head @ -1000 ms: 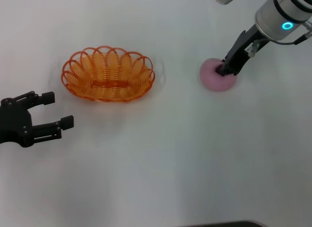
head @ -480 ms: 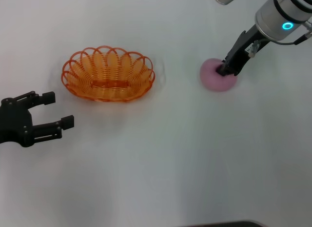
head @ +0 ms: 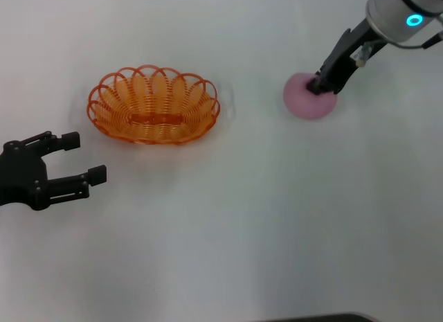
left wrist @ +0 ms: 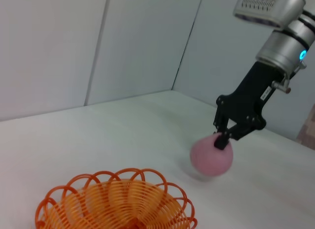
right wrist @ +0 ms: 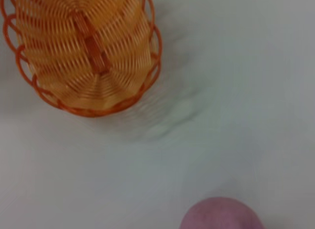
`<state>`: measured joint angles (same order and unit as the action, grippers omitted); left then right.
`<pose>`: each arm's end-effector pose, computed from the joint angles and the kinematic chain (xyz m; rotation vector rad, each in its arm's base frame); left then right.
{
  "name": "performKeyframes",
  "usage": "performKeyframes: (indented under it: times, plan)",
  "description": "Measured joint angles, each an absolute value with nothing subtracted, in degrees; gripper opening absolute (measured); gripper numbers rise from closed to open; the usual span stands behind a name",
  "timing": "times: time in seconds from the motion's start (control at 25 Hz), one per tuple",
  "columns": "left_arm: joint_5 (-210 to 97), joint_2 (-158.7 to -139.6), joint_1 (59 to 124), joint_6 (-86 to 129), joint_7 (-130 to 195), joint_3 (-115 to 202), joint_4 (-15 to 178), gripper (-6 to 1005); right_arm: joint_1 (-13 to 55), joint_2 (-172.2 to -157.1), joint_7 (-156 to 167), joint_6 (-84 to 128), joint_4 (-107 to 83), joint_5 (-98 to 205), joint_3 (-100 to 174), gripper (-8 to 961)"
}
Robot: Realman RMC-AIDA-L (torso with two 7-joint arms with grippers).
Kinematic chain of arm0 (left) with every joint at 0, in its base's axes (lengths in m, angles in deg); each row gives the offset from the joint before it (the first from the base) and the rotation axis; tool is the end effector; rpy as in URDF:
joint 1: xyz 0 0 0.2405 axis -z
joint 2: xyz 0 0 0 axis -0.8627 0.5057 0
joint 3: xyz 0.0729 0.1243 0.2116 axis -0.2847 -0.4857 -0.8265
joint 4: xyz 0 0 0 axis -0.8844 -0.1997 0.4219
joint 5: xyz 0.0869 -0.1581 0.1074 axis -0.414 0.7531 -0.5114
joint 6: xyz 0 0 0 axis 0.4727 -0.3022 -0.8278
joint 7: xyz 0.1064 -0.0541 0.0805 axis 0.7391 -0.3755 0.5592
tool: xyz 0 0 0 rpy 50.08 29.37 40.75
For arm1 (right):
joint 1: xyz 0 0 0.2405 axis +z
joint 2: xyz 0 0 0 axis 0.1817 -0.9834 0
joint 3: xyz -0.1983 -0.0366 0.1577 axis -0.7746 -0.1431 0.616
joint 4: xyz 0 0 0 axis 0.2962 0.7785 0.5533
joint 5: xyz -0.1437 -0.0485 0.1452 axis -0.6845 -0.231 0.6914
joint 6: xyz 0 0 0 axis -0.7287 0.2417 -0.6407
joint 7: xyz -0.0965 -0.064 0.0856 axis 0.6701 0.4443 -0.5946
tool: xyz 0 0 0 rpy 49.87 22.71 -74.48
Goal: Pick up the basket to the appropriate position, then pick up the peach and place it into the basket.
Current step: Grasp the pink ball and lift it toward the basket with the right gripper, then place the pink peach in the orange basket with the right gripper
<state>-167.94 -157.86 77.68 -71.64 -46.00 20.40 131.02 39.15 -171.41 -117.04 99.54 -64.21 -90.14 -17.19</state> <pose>-0.3094 0.2579 0.0246 -2.6385 -0.7547 -0.6641 0.1854 0.4036 0.0021 -2.6986 0.6955 -0.5825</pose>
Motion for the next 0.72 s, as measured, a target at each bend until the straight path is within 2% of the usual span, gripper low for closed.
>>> performKeyframes:
  times: [0.72]
  plan:
    - [-168.05, -157.92, 77.46, -71.71, -46.0, 20.18, 130.67, 877, 43.16, -172.14, -118.13, 108.8, -75.46, -89.64, -16.92, 67]
